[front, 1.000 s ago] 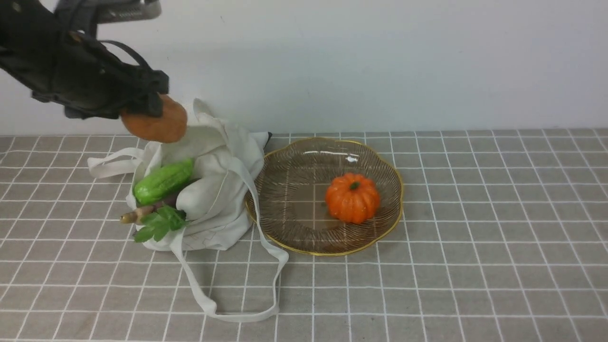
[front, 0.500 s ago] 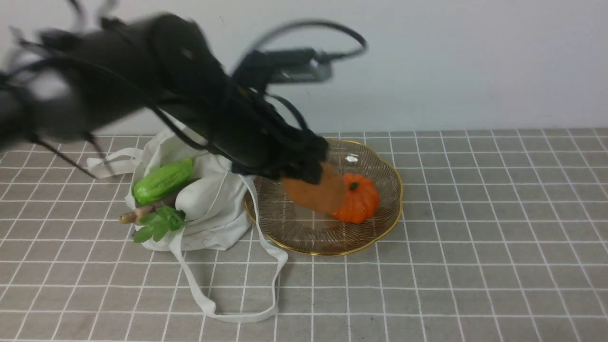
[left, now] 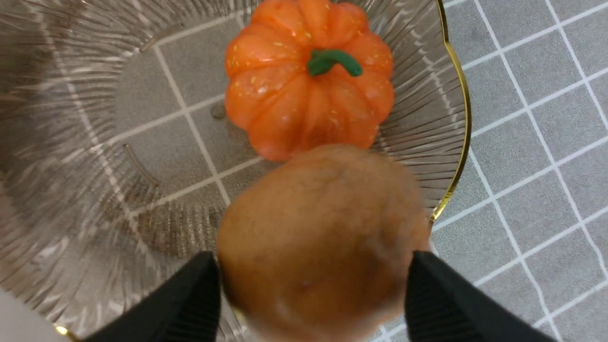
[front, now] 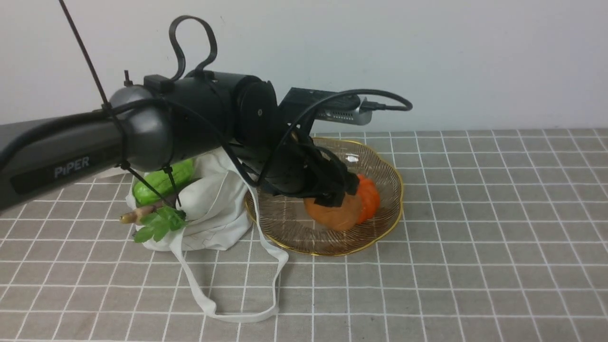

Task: Take vegetables from bag on grey coffee tablecloth place on plate.
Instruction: 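Take the potato out of the bag and place it on the plate with the left gripper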

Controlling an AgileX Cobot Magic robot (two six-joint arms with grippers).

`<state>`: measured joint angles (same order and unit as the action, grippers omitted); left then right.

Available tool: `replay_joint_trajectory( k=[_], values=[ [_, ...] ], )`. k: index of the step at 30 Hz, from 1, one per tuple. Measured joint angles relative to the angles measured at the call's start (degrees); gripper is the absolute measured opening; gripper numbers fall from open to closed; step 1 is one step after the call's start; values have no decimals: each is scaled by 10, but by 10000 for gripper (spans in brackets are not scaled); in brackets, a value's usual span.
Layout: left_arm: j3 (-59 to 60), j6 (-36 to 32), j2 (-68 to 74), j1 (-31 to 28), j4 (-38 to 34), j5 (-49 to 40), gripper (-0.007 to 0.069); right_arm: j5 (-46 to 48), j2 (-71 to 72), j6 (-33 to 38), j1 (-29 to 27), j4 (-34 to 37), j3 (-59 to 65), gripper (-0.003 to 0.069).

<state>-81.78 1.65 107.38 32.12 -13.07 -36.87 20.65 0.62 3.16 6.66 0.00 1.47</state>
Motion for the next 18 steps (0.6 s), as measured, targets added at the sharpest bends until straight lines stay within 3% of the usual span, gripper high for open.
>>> replay_joint_trajectory(
  k=[6,11,14,18],
  values=[
    [0,0,0,0,9,0,672,0,0,0,0,0,0,-15],
    [0,-1,-12,0,35,-11,662,0,0,0,0,0,0,-15],
    [-10,-1,-45,0,62,-48,561,0,0,0,0,0,0,-15],
    [-48,-1,-123,0,98,-134,279,0,0,0,0,0,0,-15]
  ],
)
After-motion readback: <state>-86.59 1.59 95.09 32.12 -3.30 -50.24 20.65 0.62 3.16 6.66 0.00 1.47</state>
